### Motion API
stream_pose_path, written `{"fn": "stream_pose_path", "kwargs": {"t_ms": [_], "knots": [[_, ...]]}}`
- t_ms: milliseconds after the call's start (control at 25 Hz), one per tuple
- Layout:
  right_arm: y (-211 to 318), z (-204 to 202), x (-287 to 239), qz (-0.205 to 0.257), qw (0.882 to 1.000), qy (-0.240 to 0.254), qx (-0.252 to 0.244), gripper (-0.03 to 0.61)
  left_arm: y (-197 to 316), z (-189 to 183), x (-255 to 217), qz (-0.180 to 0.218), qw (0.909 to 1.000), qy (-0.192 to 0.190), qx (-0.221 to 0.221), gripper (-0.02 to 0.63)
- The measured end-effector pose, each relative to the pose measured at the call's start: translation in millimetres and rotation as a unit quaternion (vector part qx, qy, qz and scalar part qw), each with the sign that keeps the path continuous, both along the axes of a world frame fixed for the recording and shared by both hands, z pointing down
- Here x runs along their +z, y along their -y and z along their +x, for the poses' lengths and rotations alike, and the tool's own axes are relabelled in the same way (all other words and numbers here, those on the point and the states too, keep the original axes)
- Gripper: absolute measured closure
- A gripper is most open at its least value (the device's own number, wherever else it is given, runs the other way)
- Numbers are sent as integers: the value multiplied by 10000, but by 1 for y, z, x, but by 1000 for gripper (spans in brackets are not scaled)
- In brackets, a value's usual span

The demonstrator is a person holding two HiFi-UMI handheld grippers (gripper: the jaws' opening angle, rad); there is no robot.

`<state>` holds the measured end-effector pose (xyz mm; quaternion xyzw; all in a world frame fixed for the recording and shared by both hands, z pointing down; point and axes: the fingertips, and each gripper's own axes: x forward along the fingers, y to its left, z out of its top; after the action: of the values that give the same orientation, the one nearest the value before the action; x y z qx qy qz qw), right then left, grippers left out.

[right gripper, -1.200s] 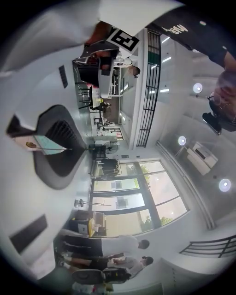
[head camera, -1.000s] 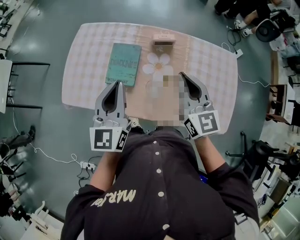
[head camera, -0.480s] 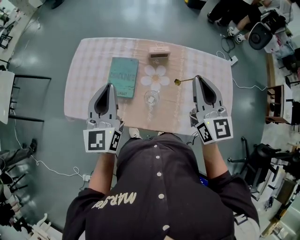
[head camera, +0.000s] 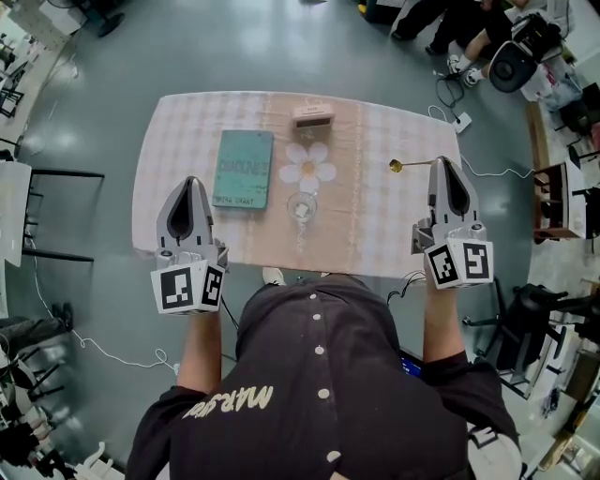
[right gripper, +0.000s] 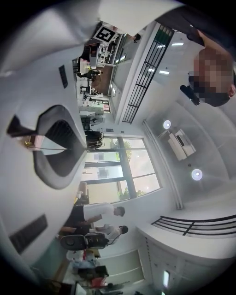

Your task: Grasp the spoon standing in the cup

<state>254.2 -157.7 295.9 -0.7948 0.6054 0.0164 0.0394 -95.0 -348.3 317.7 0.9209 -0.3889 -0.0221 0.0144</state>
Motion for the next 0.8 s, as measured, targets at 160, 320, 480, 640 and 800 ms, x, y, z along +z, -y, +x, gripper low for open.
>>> {"fn": "stream_pose_path", "kwargs": {"t_ms": [160, 320, 480, 640, 800], "knots": [[-7, 9, 0, -23, 9999, -40, 166, 571, 2, -3, 1, 15, 10000, 92, -15, 604], [-9, 10, -1, -24, 9997, -105, 230, 571, 2, -5, 2, 8, 9999, 142, -53, 604], [-7, 7, 0, -55, 9997, -131, 215, 571, 3, -3, 2, 6, 9999, 141, -40, 604], [-5, 1, 1, -73, 9997, -184, 159, 572, 1, -1, 2, 30, 9999, 146, 2, 604], [-3, 0, 2, -83, 9997, -176, 146, 572, -1, 0, 3, 27, 9999, 139, 6, 604]]}}
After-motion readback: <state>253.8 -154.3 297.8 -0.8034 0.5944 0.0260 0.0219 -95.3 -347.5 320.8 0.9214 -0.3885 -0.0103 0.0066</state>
